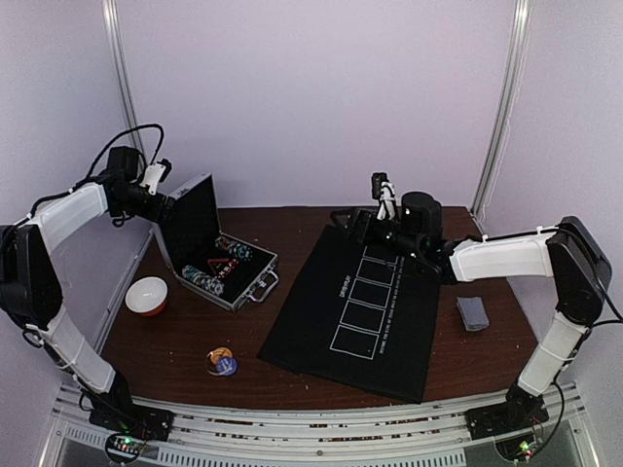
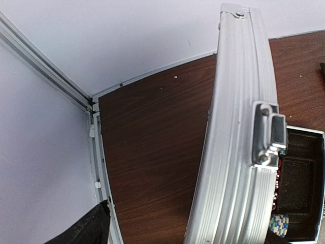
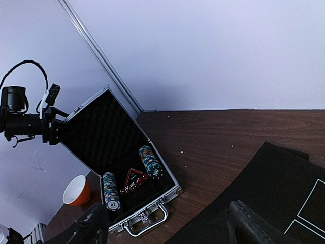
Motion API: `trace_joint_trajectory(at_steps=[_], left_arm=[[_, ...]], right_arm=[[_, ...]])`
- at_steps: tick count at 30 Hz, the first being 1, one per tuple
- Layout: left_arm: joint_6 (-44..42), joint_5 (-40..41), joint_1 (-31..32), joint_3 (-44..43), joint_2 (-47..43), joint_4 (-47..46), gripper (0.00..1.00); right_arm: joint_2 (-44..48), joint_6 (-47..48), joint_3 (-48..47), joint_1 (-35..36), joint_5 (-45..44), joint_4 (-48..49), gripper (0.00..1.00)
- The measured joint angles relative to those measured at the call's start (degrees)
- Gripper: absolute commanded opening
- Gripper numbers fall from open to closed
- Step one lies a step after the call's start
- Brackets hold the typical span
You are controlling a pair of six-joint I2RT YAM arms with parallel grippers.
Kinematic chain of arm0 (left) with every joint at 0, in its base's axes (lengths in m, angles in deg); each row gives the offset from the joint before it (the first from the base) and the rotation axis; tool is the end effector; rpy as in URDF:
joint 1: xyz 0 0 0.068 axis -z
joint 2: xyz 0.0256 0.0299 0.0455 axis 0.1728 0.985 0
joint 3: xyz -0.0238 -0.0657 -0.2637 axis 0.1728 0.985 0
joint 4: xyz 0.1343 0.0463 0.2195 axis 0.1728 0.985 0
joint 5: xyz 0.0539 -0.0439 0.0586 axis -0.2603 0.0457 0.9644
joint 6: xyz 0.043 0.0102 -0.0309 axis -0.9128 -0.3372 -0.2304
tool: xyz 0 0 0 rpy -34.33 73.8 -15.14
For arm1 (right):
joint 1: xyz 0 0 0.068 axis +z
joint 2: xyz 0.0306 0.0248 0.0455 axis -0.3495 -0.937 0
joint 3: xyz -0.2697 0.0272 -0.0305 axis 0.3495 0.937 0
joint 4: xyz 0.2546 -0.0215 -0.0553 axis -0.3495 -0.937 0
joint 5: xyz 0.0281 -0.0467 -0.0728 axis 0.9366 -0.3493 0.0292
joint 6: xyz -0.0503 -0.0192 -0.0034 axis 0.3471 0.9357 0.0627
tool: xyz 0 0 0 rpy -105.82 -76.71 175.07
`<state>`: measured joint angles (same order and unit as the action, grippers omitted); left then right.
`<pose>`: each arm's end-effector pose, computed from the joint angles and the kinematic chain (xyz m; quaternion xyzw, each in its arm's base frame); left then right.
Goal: Distribute texas hold em gaming equipment
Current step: Move the poker chips pile to the center of the board.
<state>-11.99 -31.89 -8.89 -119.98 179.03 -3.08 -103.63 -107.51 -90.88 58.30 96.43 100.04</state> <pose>0.3628 -0.0083 0.3123 0.0994 0.9030 0.0135 0.4177 0.3034 0.2436 0.2653 -0.1181 0.7036 0.4347 0.5496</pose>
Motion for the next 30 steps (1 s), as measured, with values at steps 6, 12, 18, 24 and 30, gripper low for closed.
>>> trace_joint_trajectory(at_steps=[6, 12, 18, 24, 30], left_arm=[[0.85, 5.05, 0.07, 0.96, -0.28, -1.46, 0.78], [1.09, 4.7, 0.13, 2.58, -1.03, -1.75, 0.44], [-0.37, -2.25, 0.15, 4.28, -2.54, -1.29, 0.23], [0.42, -9.75, -0.04, 5.66, -3.74, -0.17, 0.2], [1.31, -16.22, -0.98, 6.62, -4.46, 0.11, 0.18]], right_arm=[[0.0, -0.02, 0.0, 0.0, 1.03, -0.66, 0.83], [0.0, 0.0, -0.07, 0.0, 1.42, -1.68, 0.83], [0.0, 0.04, -0.11, 0.0, 1.92, -2.25, 0.83], [0.0, 0.15, -0.11, 0.0, 2.27, -2.95, 0.83], [0.0, 0.15, -0.39, 0.0, 2.71, -3.13, 0.83]])
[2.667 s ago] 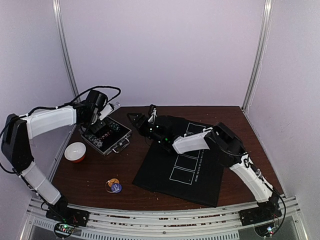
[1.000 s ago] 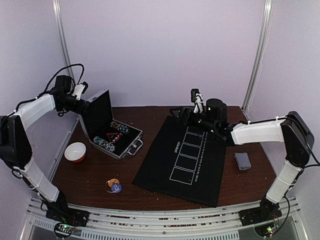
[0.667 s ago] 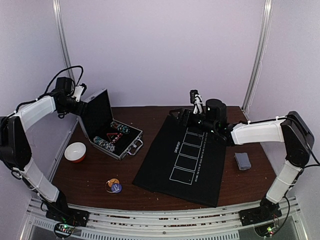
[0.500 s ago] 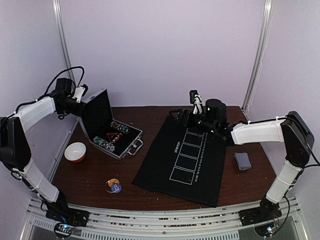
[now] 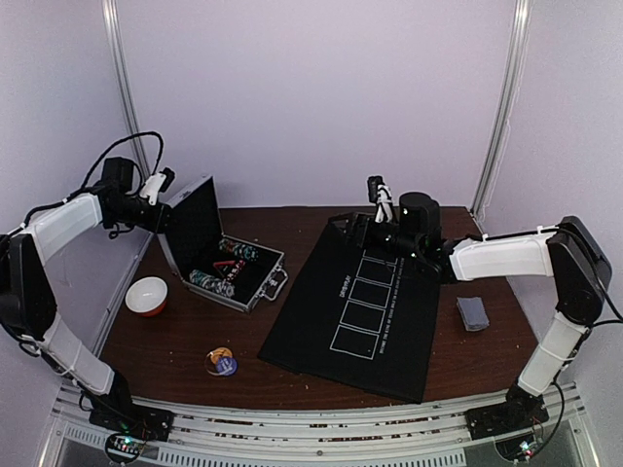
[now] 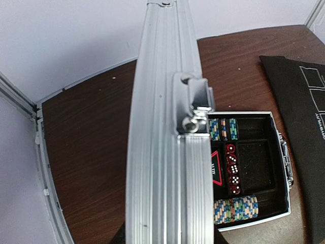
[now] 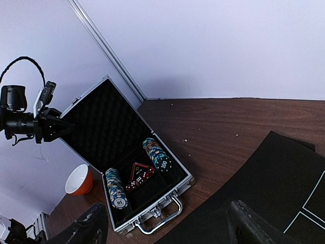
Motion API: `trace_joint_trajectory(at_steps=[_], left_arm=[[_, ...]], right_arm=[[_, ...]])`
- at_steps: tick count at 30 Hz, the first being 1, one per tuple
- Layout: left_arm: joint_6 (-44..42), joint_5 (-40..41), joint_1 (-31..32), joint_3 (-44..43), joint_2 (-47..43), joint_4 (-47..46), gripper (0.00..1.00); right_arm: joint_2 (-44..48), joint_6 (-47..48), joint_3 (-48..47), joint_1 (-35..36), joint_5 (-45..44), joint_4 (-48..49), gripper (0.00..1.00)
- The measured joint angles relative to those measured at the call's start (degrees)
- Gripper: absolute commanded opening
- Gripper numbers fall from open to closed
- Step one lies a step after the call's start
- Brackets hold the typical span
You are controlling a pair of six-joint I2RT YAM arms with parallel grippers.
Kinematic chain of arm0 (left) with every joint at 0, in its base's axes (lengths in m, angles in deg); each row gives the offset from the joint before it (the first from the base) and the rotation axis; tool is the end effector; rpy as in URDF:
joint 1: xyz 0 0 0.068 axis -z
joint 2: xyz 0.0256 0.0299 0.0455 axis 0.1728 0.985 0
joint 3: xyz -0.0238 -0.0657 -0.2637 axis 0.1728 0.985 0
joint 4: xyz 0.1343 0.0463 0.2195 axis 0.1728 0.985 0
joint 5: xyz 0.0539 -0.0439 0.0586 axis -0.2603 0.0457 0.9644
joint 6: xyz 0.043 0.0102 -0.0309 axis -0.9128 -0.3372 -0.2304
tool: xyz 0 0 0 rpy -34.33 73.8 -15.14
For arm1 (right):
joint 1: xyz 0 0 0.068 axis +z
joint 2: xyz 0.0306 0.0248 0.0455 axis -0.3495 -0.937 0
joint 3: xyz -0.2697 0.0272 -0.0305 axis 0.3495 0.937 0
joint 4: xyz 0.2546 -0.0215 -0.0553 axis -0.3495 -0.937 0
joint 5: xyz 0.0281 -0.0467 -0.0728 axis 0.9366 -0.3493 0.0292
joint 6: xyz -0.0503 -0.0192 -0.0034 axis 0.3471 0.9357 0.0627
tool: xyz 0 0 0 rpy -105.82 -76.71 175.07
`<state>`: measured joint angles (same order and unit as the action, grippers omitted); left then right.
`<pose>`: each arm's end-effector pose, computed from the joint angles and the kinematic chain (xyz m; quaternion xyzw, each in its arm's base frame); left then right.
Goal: Distribute texas hold em gaming equipment
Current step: Move the poker chips pile to the center of the board, then pick up the dealer button from the center of the board.
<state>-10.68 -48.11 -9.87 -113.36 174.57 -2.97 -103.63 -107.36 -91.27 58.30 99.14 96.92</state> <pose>0.3382 -0.0119 0.3006 0.1367 0.8965 -0.1184 0.4045 0.3025 0.2450 0.2617 -0.1347 0.7169 0.4393 0.5243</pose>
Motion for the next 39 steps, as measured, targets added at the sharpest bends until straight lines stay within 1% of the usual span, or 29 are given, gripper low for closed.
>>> trace_joint_trajectory(at_steps=[5, 8, 10, 12, 18, 25, 28, 33, 39], left_arm=[[-0.04, -5.55, 0.17, 0.48, -0.35, 1.31, 0.2], [0.15, -5.88, 0.7, 0.83, -0.66, 1.88, 0.23], [0.52, -4.9, 0.92, 0.83, -0.63, 1.84, 0.28], [0.98, -3.78, 1.14, 0.81, -0.61, 1.77, 0.35], [2.36, 0.44, 1.31, 0.81, -0.24, 1.05, 0.62], [3.56, 3.37, 1.31, 0.81, -0.66, -0.13, 0.84], [3.54, 3.39, 1.31, 0.85, -1.42, -0.48, 0.91], [3.5, 3.32, 1.31, 0.83, -2.93, -1.7, 0.98], [2.93, 3.19, 1.31, 0.85, -3.37, -2.05, 0.98]], right_arm=[[-0.02, 0.07, -0.68, 0.0, 0.22, -0.2, 0.83], [-0.11, 0.04, -0.7, 0.0, 0.33, -0.22, 0.83], [-0.22, 0.04, -0.7, 0.0, 0.48, -0.22, 0.84], [-0.42, 0.04, -0.72, 0.0, 0.63, -0.22, 0.84], [-0.55, 0.04, -0.72, 0.0, 0.68, -0.44, 0.84], [-0.63, 0.04, -0.9, 0.0, 0.74, -1.01, 0.84], [-0.81, 0.04, -1.44, 0.0, 0.85, -1.81, 0.84], [-0.81, 0.22, -2.14, 0.02, 0.87, -3.43, 0.84], [-0.81, 0.57, -2.73, 0.04, 0.87, -4.37, 0.84]])
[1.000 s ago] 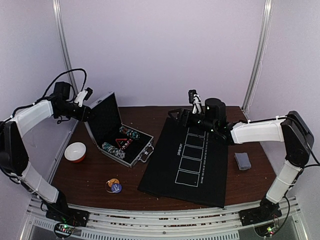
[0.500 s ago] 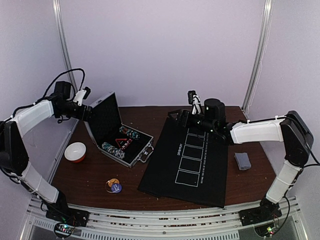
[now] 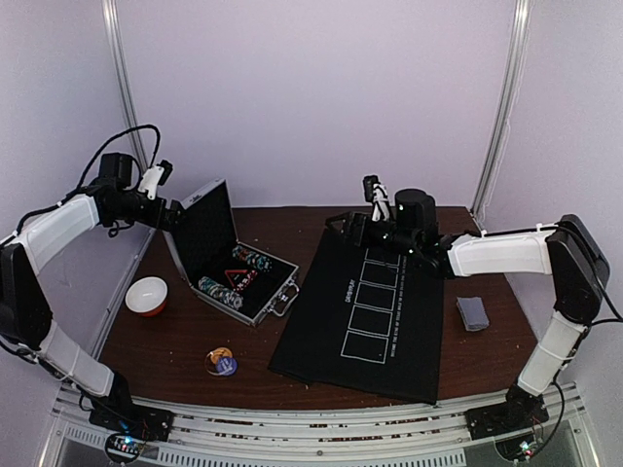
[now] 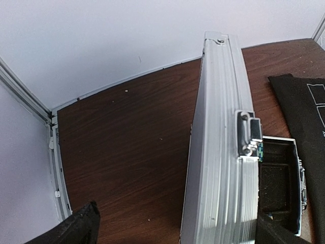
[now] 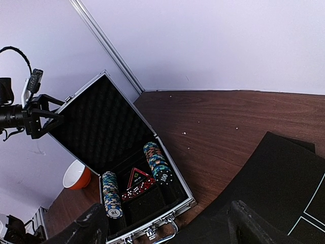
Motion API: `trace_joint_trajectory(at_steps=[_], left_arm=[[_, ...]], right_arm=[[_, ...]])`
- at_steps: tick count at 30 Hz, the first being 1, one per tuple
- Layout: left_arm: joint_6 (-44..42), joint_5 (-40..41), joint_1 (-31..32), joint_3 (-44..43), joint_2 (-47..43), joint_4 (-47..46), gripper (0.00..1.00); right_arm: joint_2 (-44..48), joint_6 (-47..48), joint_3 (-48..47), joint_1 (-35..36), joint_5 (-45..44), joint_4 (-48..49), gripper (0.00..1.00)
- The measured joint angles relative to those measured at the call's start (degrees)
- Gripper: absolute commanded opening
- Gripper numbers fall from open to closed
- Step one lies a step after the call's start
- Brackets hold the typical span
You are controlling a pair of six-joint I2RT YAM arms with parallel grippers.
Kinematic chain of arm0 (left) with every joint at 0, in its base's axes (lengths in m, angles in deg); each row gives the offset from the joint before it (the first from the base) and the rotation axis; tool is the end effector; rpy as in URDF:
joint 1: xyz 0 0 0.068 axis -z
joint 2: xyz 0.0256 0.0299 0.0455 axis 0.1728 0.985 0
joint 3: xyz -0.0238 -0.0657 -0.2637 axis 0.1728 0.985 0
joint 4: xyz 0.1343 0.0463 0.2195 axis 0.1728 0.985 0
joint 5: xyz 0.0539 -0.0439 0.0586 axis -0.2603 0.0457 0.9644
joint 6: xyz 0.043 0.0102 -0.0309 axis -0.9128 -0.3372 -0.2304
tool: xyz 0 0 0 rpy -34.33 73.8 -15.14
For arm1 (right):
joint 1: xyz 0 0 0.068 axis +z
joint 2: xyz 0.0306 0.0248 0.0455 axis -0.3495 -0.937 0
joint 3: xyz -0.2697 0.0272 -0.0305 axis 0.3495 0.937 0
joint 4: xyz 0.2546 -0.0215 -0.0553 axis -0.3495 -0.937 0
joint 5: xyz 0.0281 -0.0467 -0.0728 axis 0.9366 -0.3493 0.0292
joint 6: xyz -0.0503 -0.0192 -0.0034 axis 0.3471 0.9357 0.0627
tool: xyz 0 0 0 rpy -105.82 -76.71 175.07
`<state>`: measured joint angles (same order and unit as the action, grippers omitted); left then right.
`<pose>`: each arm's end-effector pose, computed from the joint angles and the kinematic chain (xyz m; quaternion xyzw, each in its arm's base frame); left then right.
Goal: Distribute texas hold em gaming equipment
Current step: Pick up the dealer button from the center of the board.
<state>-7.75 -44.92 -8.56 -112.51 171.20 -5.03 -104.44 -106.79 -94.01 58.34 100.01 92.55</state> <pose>0.3284 -0.0175 0.3166 0.1171 0.8860 -0.1042 0.4364 0.3073 0.2497 0.2643 -0.1430 0.7295 0.4341 0.5088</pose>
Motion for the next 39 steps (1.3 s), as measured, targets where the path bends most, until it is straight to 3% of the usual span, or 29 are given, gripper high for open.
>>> trace_joint_trajectory(at_steps=[12, 20, 25, 39], left_arm=[[-2.8, -2.38, 1.75, -0.02, -0.9, -1.07, 0.98], [-3.43, 6.14, 2.45, -0.33, -0.5, -1.01, 0.92], [-3.43, 12.02, 3.26, -1.05, -0.04, -0.98, 0.94], [-5.42, 13.53, 7.37, -0.98, -0.5, -2.91, 0.98]], right_arm=[[-0.26, 0.83, -1.84, 0.44, 0.81, -1.84, 0.84], [-0.57, 1.22, -2.6, 0.87, 1.29, -2.32, 0.85], [-1.01, 1.22, -2.86, 0.98, 1.7, -2.73, 0.84], [-1.66, 1.84, -3.54, 1.05, 2.4, -3.37, 0.85]])
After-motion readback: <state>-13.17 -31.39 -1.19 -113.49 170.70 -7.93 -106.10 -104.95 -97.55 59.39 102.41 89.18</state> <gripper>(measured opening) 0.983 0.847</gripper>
